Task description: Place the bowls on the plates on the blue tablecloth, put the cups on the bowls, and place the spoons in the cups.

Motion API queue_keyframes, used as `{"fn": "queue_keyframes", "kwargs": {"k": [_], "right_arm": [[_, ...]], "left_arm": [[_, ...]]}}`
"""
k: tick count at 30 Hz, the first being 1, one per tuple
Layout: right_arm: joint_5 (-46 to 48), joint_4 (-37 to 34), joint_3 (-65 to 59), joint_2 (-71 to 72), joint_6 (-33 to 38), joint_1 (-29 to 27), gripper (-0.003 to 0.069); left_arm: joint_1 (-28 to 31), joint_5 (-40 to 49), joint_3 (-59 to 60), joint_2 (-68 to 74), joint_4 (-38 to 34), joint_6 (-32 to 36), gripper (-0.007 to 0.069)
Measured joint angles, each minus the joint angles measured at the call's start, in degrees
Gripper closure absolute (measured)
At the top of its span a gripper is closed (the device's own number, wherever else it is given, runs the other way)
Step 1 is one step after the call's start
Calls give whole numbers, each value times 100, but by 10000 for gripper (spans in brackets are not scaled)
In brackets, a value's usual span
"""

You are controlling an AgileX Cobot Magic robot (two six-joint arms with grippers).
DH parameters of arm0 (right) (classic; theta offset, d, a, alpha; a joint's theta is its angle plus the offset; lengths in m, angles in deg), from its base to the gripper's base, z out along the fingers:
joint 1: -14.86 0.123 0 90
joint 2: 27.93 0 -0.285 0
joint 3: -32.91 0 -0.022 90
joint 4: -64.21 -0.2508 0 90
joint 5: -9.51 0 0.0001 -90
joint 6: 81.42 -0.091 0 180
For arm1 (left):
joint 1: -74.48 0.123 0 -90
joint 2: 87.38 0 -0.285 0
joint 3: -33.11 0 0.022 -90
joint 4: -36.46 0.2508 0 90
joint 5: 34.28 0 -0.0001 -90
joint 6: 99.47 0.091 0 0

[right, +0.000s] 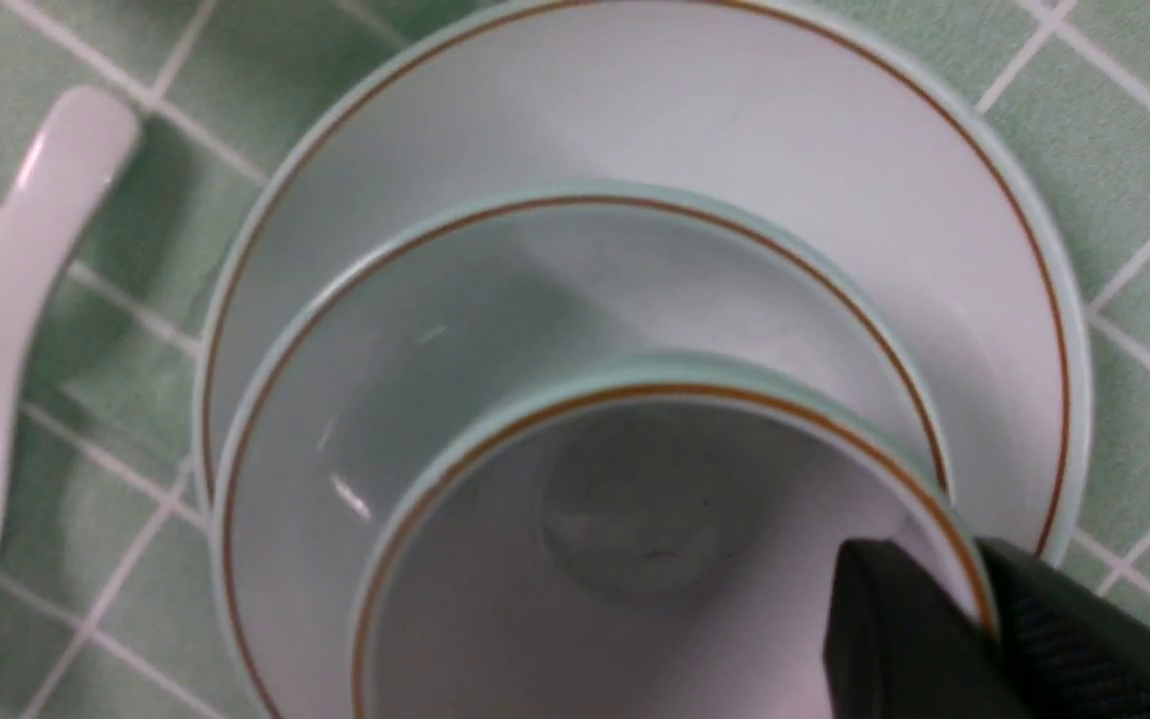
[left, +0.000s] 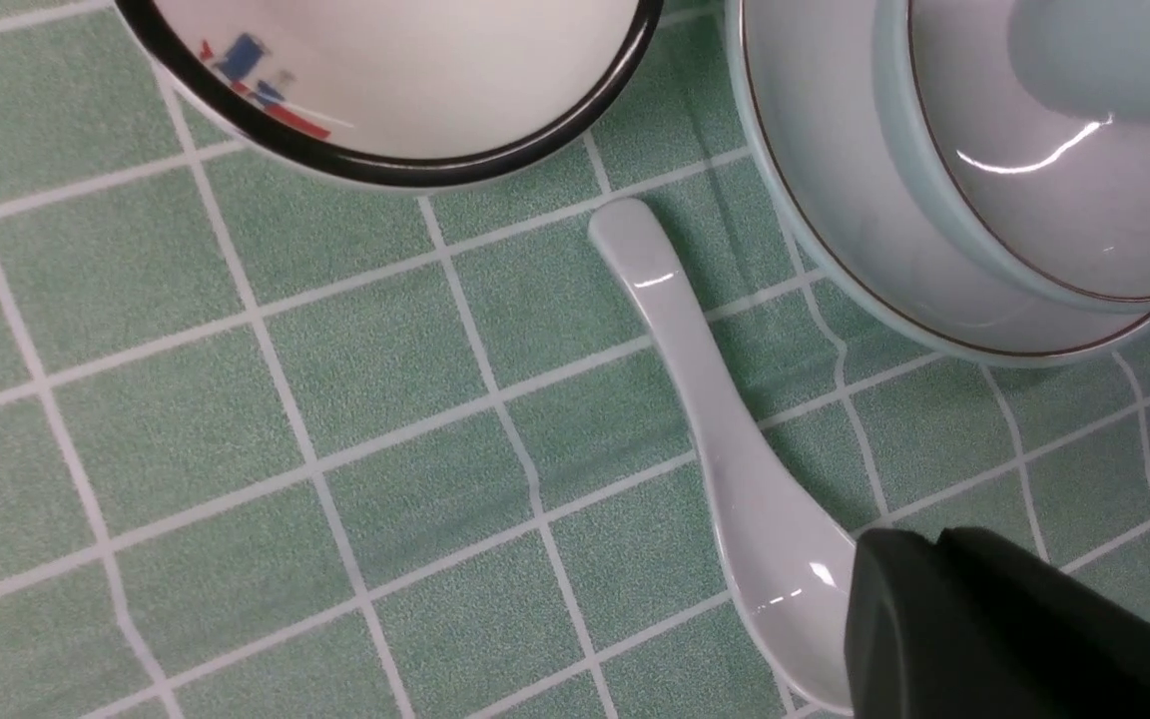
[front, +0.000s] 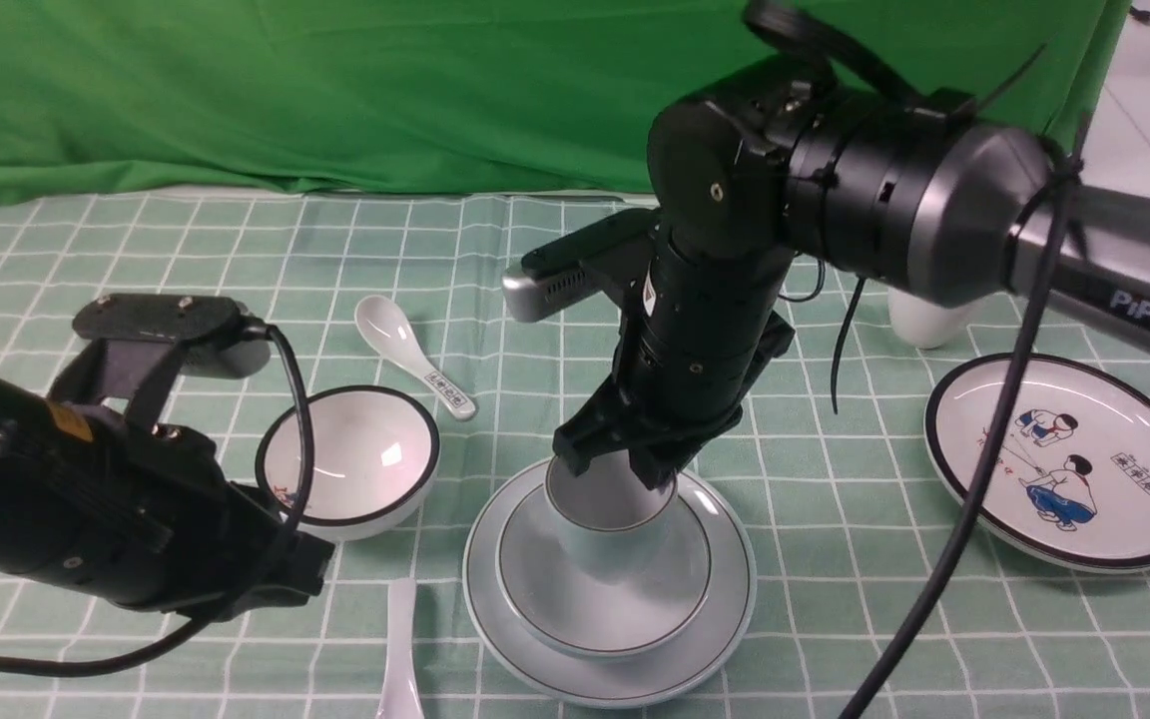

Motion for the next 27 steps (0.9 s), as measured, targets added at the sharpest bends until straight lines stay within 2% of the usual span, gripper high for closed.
{"fn": "queue_keyframes", "kwargs": {"k": [7, 11, 15, 17, 21, 24, 27], "right_arm": [[-31, -228, 0, -120, -33, -65, 567], [-11, -427, 0, -156, -62, -65, 540], [31, -542, 0, -195, -89, -65, 407], [63, -548, 6, -195, -83, -65, 291], [476, -549, 172, -116, 10, -65, 211], [723, -465, 343, 402, 85, -65, 272], [742, -182, 376, 1234, 135, -65, 444]], "left_arm": [[0, 0, 0, 0, 34, 0, 615], [0, 0, 0, 0, 38, 0, 615], [0, 0, 0, 0, 38, 0, 615], [0, 0, 0, 0, 38, 0, 615], [0, 56, -41, 22, 38, -13, 615], [0, 536, -373, 263, 63, -174, 615], [-13, 887, -991, 770, 104, -443, 615]]}}
